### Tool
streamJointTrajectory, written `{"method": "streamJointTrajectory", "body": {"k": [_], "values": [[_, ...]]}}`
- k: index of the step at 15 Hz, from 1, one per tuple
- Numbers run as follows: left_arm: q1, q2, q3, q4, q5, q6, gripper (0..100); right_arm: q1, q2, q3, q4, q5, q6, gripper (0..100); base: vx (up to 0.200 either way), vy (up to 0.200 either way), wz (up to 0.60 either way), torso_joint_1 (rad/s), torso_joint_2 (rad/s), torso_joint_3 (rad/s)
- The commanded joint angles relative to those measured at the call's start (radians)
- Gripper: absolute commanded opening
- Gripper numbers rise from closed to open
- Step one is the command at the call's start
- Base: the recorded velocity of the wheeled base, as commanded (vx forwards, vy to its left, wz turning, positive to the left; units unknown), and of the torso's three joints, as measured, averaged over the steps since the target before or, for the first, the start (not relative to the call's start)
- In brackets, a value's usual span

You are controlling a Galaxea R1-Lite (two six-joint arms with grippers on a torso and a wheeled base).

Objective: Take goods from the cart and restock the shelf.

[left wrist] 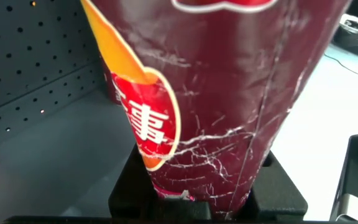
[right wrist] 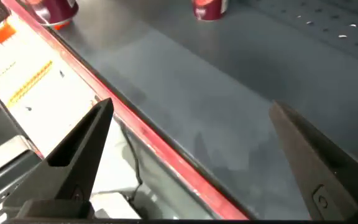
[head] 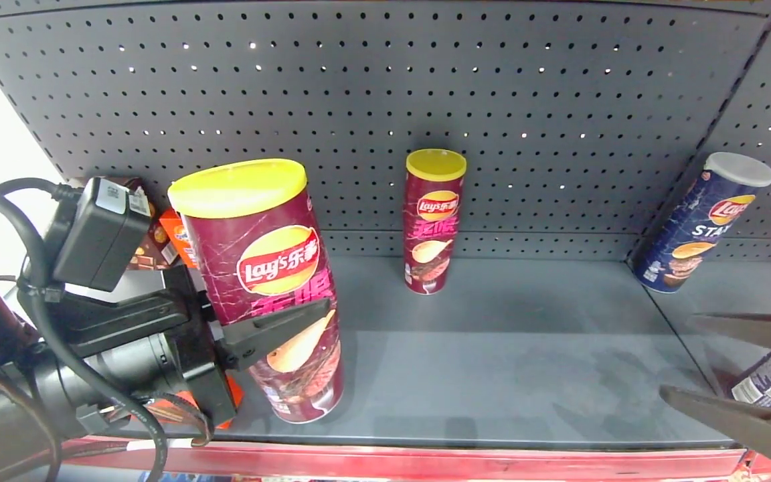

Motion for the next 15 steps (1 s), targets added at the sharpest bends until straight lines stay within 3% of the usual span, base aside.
{"method": "streamJointTrajectory", "body": {"k": [1,8,11,15], "values": [[0.001,0.006,-0.001,0.000,0.002,0.000,0,0.045,0.195,-0.061,-0.089,0.015,-0.004,100,0.000,0.000,0.00,0.000,0.00,0.000],[0.001,-0.003,0.002,0.002,0.009,-0.002,0,0.028,0.500,-0.207,-0.313,0.033,-0.016,100,0.000,0.000,0.00,0.000,0.00,0.000],[0.007,-0.002,0.000,0.002,0.007,-0.003,0,-0.059,0.646,-0.245,-0.515,0.266,-0.065,100,0.000,0.000,0.00,0.000,0.00,0.000],[0.015,0.003,0.000,0.002,-0.001,-0.009,0,-0.153,0.791,-0.348,-0.580,0.492,-0.165,100,0.000,0.000,0.00,0.000,0.00,0.000]]}}
